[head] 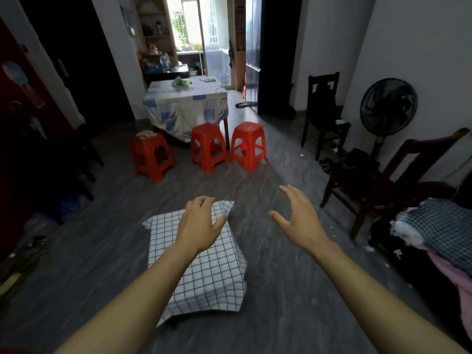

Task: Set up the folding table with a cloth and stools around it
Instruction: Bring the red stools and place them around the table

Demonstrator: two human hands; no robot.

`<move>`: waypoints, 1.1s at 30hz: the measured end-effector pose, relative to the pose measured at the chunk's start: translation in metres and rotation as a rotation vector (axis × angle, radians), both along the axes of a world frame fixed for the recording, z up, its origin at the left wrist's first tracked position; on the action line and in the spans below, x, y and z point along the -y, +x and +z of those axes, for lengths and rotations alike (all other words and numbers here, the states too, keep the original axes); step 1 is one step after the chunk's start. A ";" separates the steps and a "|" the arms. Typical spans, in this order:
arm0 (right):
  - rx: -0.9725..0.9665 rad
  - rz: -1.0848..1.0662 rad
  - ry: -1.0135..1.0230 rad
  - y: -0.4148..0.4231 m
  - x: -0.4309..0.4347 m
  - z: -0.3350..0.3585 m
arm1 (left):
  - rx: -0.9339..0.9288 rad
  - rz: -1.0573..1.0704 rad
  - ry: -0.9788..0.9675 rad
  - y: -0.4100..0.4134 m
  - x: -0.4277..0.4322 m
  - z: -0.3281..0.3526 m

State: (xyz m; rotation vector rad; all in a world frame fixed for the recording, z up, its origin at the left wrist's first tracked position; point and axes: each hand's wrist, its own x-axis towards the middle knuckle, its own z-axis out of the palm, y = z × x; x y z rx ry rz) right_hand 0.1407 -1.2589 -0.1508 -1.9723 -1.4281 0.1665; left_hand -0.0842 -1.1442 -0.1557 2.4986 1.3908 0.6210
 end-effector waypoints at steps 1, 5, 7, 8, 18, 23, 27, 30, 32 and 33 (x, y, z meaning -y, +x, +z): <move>0.007 -0.009 0.021 0.007 0.001 0.002 | 0.014 -0.009 0.000 0.009 0.000 0.003; 0.017 -0.039 -0.007 0.037 -0.005 0.011 | 0.078 -0.078 0.042 0.050 -0.010 0.009; 0.027 -0.030 -0.062 0.052 -0.013 0.011 | 0.102 -0.116 0.084 0.072 -0.019 0.007; 0.037 -0.029 -0.074 0.060 -0.018 0.011 | 0.107 -0.129 0.092 0.084 -0.025 0.004; 0.207 -0.137 -0.162 0.161 -0.115 0.041 | 0.167 -0.191 0.051 0.209 -0.143 0.003; 0.179 -0.196 -0.147 0.196 -0.161 0.039 | 0.163 -0.179 0.021 0.247 -0.209 0.004; 0.141 -0.197 -0.143 0.229 -0.193 0.029 | 0.166 -0.205 -0.025 0.291 -0.236 -0.004; 0.132 -0.216 -0.140 0.270 -0.219 0.021 | 0.121 -0.225 -0.019 0.328 -0.255 -0.015; 0.118 -0.211 -0.116 0.302 -0.238 0.015 | 0.098 -0.216 -0.020 0.354 -0.270 -0.023; 0.101 -0.211 -0.105 0.318 -0.248 0.012 | 0.082 -0.210 -0.027 0.368 -0.280 -0.027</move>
